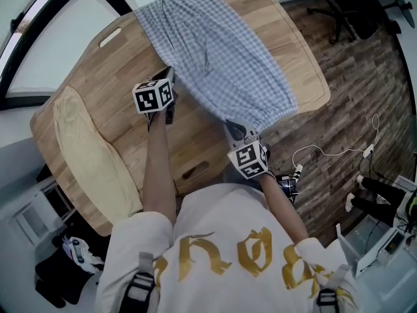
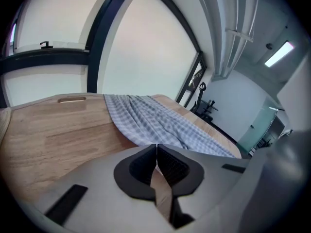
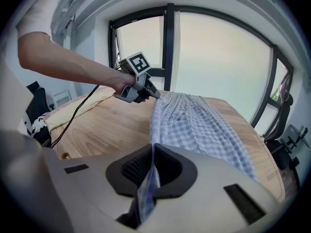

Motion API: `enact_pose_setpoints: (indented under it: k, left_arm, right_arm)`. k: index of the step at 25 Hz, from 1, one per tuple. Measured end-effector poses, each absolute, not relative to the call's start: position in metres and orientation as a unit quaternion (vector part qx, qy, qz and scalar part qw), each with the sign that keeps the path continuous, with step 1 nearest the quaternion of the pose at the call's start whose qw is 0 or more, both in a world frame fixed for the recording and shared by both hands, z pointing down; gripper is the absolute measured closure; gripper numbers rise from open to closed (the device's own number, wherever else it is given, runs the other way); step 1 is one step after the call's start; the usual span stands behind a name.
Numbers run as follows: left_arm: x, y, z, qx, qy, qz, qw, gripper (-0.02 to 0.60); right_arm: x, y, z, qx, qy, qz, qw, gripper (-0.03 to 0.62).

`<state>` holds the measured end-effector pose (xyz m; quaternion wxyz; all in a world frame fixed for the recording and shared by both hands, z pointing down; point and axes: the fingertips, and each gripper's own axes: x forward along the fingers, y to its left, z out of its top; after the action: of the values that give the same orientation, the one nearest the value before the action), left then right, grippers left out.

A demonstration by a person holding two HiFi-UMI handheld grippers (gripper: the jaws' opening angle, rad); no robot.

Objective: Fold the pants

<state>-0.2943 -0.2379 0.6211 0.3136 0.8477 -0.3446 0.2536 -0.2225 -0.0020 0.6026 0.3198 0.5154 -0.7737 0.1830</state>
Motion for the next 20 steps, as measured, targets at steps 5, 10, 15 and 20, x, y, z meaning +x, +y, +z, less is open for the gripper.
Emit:
enact_pose_setpoints:
  k: [5, 10, 15, 20]
  left_arm:
    - [-0.281, -0.247, 0.579, 0.865, -0.343, 0.208, 0.302, 0.538]
    - [-0.258, -0.255, 0.546, 0.879, -0.338, 0.192, 0.277, 0.538]
    - [-0.233, -0.261, 0.531, 0.883, -0.337, 0.201, 0.257, 0.538]
    - [-0.199, -0.273, 0.524, 0.885, -0.337, 0.218, 0.235, 0.538]
  right_arm:
    - [-0.205, -0.011, 0.578, 0.534, -0.771, 0.178, 0.299, 0.559]
    - [-0.183, -0.019, 0.561, 0.552, -0.768, 0.186, 0.267, 0.559]
    - [-0.165, -0.025, 0.551, 0.548, -0.777, 0.214, 0.226, 0.560]
    - [-0.131, -0.034, 0.551, 0.552, -0.775, 0.224, 0.212, 0.560]
